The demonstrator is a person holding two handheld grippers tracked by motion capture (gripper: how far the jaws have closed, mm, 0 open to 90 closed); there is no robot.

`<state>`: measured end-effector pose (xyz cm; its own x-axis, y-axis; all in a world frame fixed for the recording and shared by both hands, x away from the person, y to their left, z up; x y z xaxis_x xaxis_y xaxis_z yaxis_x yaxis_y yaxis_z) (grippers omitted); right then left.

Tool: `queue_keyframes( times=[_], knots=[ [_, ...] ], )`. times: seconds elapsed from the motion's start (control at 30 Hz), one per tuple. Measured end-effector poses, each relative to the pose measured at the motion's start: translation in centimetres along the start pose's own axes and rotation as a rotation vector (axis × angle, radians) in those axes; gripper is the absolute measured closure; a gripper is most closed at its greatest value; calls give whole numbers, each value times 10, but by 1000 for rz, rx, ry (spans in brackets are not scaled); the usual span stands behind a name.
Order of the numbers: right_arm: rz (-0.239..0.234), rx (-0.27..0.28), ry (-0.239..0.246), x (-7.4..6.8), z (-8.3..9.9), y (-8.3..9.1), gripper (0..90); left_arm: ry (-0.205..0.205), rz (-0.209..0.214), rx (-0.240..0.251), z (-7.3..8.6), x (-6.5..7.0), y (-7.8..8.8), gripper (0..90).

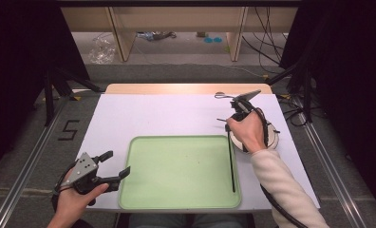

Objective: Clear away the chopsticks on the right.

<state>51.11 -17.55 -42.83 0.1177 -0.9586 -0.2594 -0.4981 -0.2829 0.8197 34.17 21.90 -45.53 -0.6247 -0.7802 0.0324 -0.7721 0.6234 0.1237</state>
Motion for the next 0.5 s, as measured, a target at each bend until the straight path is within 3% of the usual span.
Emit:
queue_keyframes(
  times=[0.1, 0.17, 0.5],
  knots=[
    [-1, -27, 14, 2, 5, -5, 882, -1, 0, 1, 0, 0, 0, 153],
    [17, -44, -8, 2, 8, -8, 882, 0, 0, 1, 0, 0, 0, 153],
    [47, -119, 26, 8, 23, -21, 881, 0, 0, 0, 0, 0, 0, 153]
  ],
)
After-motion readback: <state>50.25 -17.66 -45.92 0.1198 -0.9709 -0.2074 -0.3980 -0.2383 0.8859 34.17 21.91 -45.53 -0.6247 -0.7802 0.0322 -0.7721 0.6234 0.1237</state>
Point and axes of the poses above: each handheld gripper's, and its own axes: y roughly backward along the jaws, z roughly out of its underside, x roughly to its right, the point moved 5 cm from there along -y, roughly forward along the jaws, and after that the axes turned 10 degrees about x, right-handed, at the moved point
